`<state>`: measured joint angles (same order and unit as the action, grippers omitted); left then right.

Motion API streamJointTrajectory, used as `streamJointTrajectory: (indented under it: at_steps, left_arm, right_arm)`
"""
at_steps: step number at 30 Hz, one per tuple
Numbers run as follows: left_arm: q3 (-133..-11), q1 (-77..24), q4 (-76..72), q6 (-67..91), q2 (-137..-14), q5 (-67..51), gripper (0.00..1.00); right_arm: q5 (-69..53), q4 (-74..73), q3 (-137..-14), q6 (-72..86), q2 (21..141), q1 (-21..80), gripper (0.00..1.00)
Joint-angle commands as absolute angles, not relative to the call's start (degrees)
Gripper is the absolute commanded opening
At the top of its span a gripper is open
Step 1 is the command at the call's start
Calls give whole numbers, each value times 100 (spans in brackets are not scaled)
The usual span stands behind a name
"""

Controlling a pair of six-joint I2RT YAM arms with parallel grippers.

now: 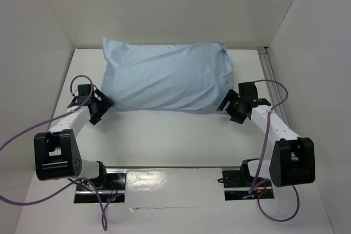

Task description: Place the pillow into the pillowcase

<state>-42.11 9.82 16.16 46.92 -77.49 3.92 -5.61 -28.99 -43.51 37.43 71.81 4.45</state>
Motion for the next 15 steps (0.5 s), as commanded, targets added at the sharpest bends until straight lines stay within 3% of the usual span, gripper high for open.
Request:
streamJointTrajectory:
  at_steps: [1, 4, 6, 7, 8, 9, 15]
  left_arm:
    - [-4412, 940, 933, 4816, -8102, 678, 93]
    - [-4412, 879, 660, 4737, -8252, 563, 68]
    - [-4613, 879, 598, 4676, -8471, 475, 45]
    - [-4719, 879, 667, 4676, -8560, 396, 17]
    - [-4833, 879, 729, 4589, -8665, 265, 5]
    - [-5052, 879, 782, 4527, -8857, 211, 0]
    - [-5309, 879, 958, 4526, -8983, 210, 0]
  right_arm:
    - [-529, -2349, -4237, 3595, 7373, 404, 86]
    - [-239, -2110, -4472, 3130, 7707, 457, 86]
    - [78, -2109, -4649, 2797, 8031, 553, 86]
    - [262, -2109, -4719, 2682, 8111, 606, 86]
    - [333, -2109, -4781, 2602, 8234, 702, 86]
    - [334, -2040, -4781, 2454, 8235, 703, 86]
    - [642, -1057, -4158, 2399, 8008, 1072, 79]
